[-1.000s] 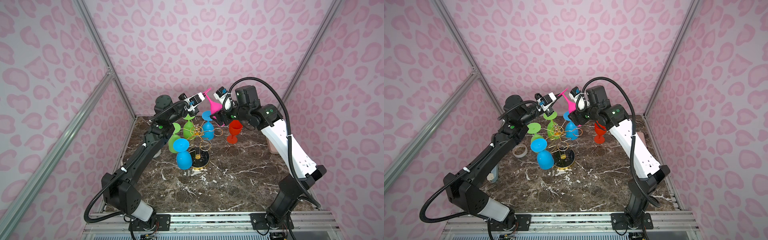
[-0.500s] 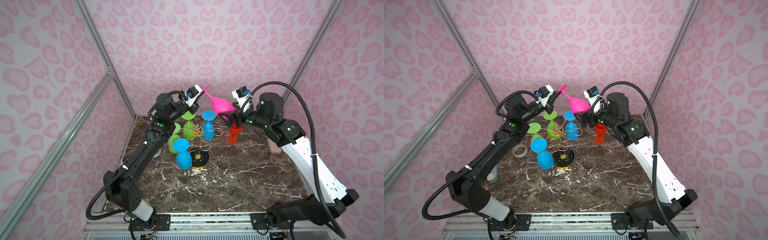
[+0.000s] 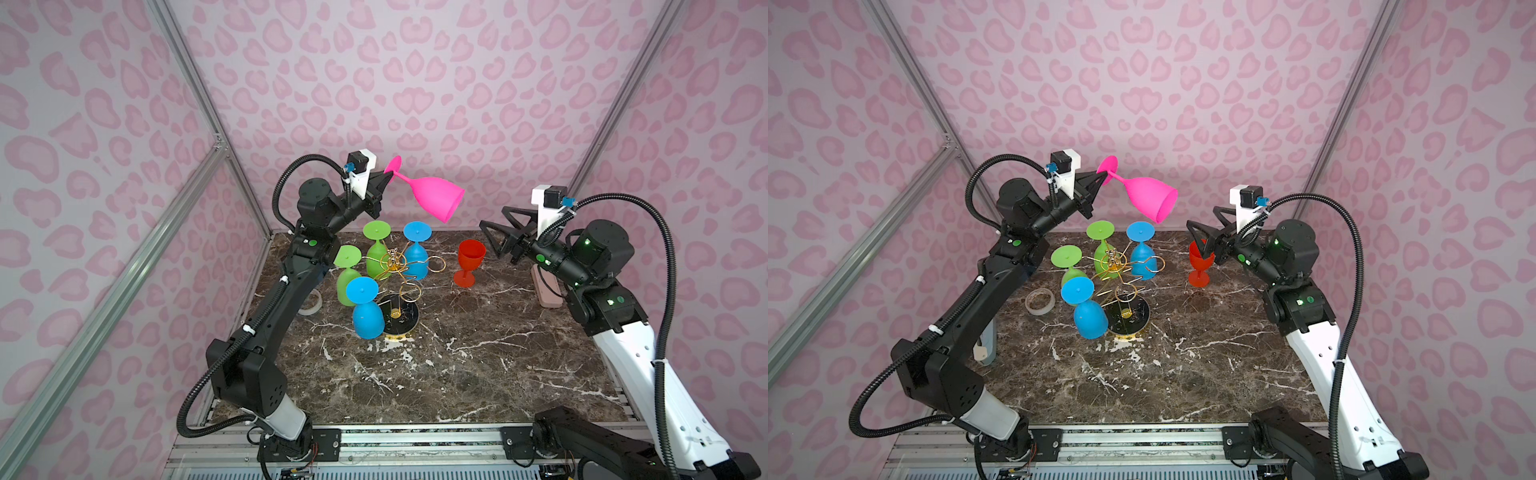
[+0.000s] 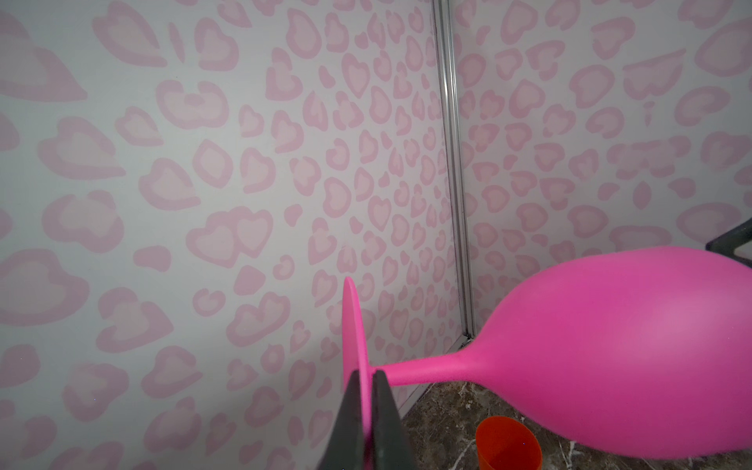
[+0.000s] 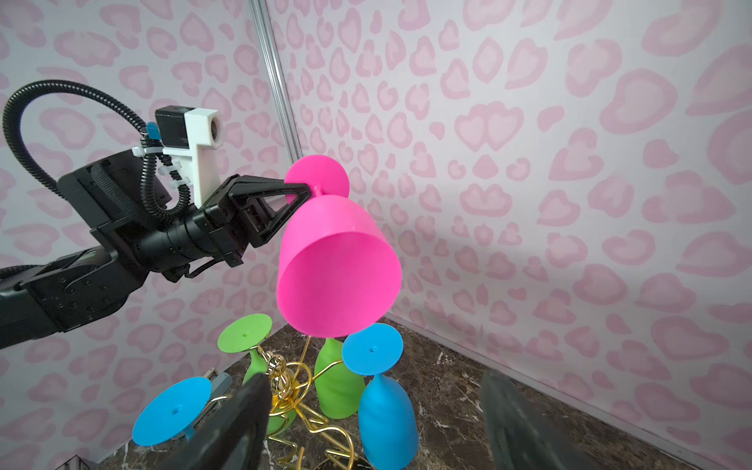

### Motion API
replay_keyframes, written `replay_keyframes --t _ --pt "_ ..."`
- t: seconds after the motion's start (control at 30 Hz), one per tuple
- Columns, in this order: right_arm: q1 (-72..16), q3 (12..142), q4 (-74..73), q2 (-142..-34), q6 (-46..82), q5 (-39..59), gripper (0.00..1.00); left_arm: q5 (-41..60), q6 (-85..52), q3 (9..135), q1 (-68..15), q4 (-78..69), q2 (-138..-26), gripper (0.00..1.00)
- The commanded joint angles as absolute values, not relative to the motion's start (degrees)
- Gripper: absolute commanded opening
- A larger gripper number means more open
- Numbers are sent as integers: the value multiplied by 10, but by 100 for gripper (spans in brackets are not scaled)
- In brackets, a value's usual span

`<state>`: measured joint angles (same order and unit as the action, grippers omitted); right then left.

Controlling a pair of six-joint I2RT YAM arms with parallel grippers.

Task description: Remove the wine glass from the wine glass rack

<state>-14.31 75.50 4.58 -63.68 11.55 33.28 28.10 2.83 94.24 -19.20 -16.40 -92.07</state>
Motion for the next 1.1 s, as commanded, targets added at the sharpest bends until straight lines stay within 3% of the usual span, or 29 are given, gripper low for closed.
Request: replay_keyframes --t 0.0,0.5,0.7,1.07 --pt "-141 763 2 -664 141 371 72 316 -25 953 -189 -188 -924 3" --pt "-178 846 -25 -785 150 361 64 336 -51 943 -189 -191 -914 3" --pt "-188 910 -9 -830 140 354 56 354 -71 942 -188 -192 -909 3" --pt "-189 953 20 -861 130 342 15 356 -96 946 -186 -189 -913 3"
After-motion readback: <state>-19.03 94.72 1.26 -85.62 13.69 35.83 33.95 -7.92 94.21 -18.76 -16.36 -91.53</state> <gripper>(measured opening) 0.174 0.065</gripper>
